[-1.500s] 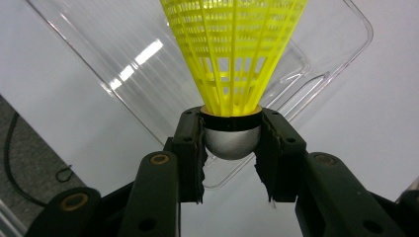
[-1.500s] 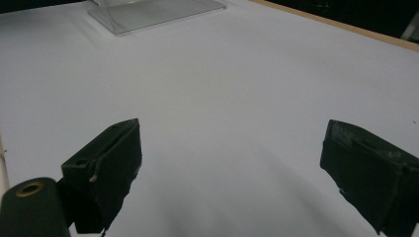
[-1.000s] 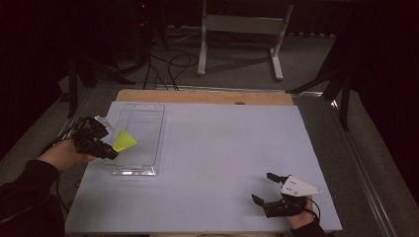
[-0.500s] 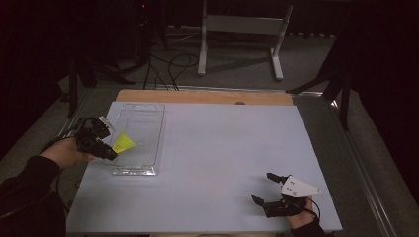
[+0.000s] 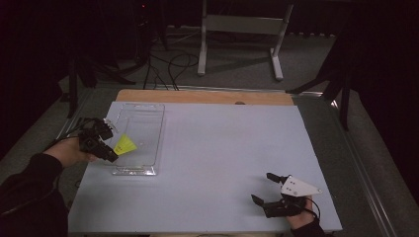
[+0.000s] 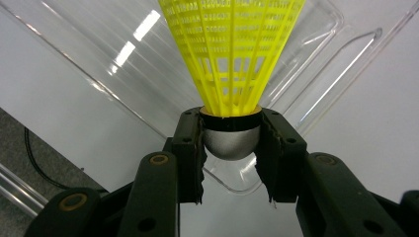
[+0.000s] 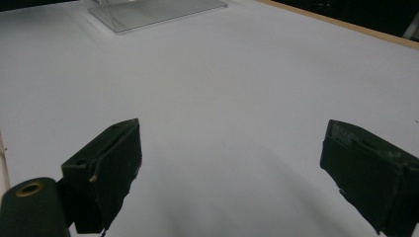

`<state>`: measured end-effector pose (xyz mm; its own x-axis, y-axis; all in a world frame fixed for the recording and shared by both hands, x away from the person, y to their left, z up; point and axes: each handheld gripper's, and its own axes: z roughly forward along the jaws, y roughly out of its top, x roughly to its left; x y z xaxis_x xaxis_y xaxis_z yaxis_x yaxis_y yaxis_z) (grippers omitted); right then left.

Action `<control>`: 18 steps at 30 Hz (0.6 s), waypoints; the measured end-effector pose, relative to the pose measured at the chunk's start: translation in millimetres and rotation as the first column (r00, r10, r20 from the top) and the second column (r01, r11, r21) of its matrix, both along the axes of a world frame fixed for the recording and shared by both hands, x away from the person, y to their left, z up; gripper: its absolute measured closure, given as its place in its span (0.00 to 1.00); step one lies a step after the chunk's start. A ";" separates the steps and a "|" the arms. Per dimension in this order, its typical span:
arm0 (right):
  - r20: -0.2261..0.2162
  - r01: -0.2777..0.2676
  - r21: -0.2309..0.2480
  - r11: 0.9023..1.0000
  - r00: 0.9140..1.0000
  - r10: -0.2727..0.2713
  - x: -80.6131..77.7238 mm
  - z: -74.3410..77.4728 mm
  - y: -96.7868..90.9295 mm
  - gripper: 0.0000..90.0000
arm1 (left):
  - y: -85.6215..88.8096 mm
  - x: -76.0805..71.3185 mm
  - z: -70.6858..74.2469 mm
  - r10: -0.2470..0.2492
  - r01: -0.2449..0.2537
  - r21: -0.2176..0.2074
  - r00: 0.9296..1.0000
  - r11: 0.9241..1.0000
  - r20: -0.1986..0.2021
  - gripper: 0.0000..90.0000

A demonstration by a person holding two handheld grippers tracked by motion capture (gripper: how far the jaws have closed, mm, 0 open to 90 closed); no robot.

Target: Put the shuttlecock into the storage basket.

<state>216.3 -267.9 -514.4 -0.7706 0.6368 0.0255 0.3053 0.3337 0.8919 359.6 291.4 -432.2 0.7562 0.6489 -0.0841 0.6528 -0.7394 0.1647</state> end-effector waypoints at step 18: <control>0.003 -0.001 -0.001 1.000 1.000 0.001 0.1 0.4 -0.2 0.10 | -9.9 1.2 10.3 0.052 -0.052 0.030 0.998 0.998 0.028 0.28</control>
<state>216.3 -268.1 -514.0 -0.7711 0.6363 0.0227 0.3023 0.3345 0.8926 360.7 281.5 -421.9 0.7232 0.6893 -0.0429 0.6860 -0.7096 0.1607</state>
